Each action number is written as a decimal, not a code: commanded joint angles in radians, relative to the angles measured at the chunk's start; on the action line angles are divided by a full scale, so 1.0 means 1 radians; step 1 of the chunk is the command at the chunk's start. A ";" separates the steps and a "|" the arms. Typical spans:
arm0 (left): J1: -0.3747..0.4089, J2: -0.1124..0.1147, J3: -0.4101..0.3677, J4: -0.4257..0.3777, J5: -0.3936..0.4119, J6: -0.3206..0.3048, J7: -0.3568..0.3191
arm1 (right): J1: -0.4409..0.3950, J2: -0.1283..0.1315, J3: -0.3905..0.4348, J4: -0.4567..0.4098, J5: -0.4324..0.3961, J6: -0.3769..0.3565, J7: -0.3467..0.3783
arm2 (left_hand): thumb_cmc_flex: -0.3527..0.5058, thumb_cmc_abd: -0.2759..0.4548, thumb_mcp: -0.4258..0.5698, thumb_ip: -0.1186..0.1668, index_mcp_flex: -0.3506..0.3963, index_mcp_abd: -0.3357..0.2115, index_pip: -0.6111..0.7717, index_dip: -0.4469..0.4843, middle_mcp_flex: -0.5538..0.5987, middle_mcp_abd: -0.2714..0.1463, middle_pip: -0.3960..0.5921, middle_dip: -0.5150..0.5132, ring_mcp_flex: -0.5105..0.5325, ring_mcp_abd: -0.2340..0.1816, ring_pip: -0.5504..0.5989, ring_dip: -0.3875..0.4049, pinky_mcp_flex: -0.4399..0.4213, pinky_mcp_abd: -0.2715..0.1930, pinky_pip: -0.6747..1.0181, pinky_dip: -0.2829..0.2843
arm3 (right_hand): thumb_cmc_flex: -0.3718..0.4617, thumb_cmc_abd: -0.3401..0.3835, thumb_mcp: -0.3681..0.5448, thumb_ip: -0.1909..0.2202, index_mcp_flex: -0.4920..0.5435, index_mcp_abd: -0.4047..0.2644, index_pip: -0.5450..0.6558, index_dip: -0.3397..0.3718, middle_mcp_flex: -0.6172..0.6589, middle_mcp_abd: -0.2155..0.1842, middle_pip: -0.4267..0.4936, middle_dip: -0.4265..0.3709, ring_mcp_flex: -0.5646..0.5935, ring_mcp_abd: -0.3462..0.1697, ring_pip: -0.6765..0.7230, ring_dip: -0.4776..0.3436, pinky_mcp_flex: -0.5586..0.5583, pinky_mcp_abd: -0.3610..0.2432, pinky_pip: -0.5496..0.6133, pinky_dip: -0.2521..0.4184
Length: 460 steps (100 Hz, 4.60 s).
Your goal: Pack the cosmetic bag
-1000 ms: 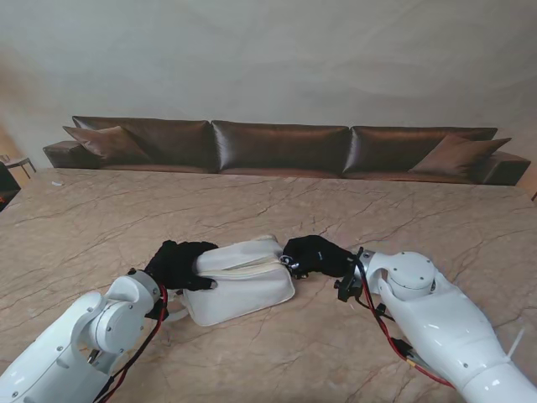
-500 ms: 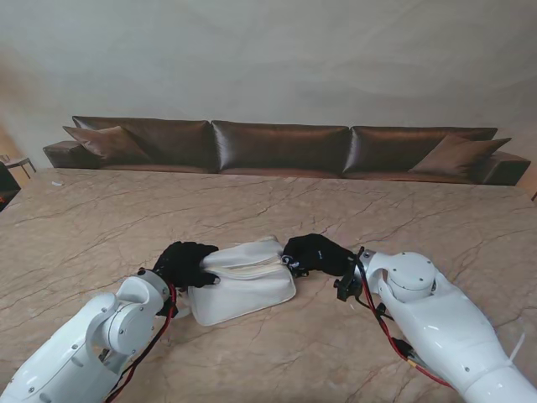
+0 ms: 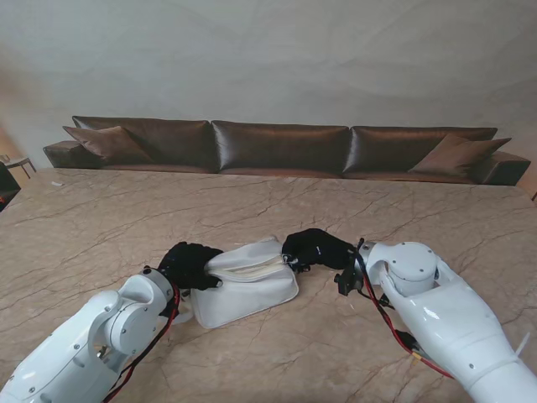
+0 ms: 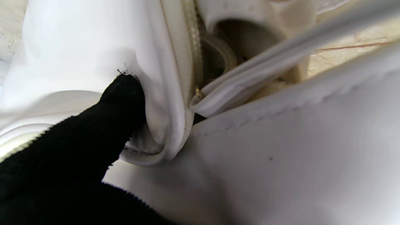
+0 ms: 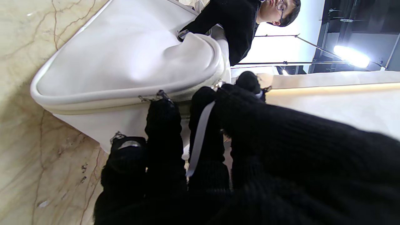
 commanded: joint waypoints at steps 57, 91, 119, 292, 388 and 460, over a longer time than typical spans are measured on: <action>-0.028 0.004 0.105 -0.010 0.057 -0.005 -0.047 | 0.023 0.024 -0.008 -0.130 -0.143 -0.005 -0.051 | 0.316 0.208 0.212 0.201 0.159 -0.157 0.240 0.074 0.116 -0.069 0.124 0.052 0.121 -0.012 0.200 0.046 0.020 0.006 0.050 0.016 | -0.117 0.133 -0.136 0.044 -0.044 -0.120 0.058 -0.071 -0.310 -0.036 -0.071 0.072 -0.468 -0.110 -0.085 0.011 -0.367 -0.168 -0.239 0.028; -0.033 0.002 0.115 -0.001 0.038 0.004 -0.047 | 0.006 0.031 0.004 -0.133 -0.133 0.013 -0.021 | 0.317 0.212 0.211 0.198 0.158 -0.160 0.236 0.075 0.112 -0.071 0.121 0.058 0.117 -0.015 0.193 0.041 0.017 0.004 0.048 0.010 | -0.128 0.191 -0.216 0.053 -0.091 -0.086 0.064 0.019 -0.467 -0.046 -0.112 -0.070 -0.630 -0.155 -0.107 -0.053 -0.469 -0.211 -0.362 0.072; -0.029 0.002 0.108 0.014 0.036 0.010 -0.042 | -0.015 0.035 0.019 -0.118 -0.101 0.019 0.024 | 0.319 0.214 0.209 0.198 0.157 -0.156 0.235 0.077 0.111 -0.071 0.121 0.057 0.113 -0.014 0.185 0.038 0.015 0.005 0.046 0.007 | -0.139 0.140 -0.140 0.076 -0.091 -0.140 0.051 0.153 -0.638 -0.051 -0.216 -0.162 -0.659 -0.177 -0.391 -0.194 -0.494 -0.239 -0.550 0.082; -0.076 0.014 0.216 0.002 0.079 -0.031 -0.079 | 0.030 -0.010 -0.103 -0.122 -0.094 0.020 -0.121 | 0.317 0.210 0.205 0.193 0.151 -0.160 0.234 0.085 0.110 -0.076 0.123 0.067 0.116 -0.021 0.177 0.034 0.021 -0.002 0.046 -0.004 | -0.176 0.161 -0.313 0.025 0.001 -0.129 0.031 -0.362 -0.686 -0.085 -0.469 -0.605 -0.681 -0.228 -0.980 -0.442 -0.532 -0.160 -1.012 0.015; -0.083 0.008 0.256 0.008 0.043 -0.024 -0.056 | 0.161 0.034 -0.329 -0.086 -0.324 -0.223 -0.097 | 0.318 0.213 0.203 0.191 0.149 -0.158 0.235 0.085 0.108 -0.076 0.124 0.067 0.114 -0.022 0.174 0.033 0.019 -0.002 0.046 -0.005 | -0.343 0.327 -0.511 0.121 -0.308 -0.277 -0.153 -0.383 -0.781 -0.127 -0.776 -0.700 -0.662 -0.253 -1.049 -0.791 -0.505 -0.169 -1.151 -0.261; -0.014 -0.002 0.130 0.020 0.041 -0.030 0.014 | -0.038 0.079 -0.058 -0.278 -0.499 -0.198 -0.128 | 0.318 0.215 0.201 0.190 0.151 -0.165 0.236 0.083 0.106 -0.078 0.121 0.062 0.110 -0.019 0.170 0.033 0.018 0.006 0.045 -0.005 | -0.394 0.319 -0.450 0.169 -0.201 -0.116 -0.286 -0.222 -0.621 -0.052 -0.502 -0.619 -0.604 -0.202 -0.817 -0.487 -0.551 -0.130 -0.949 0.023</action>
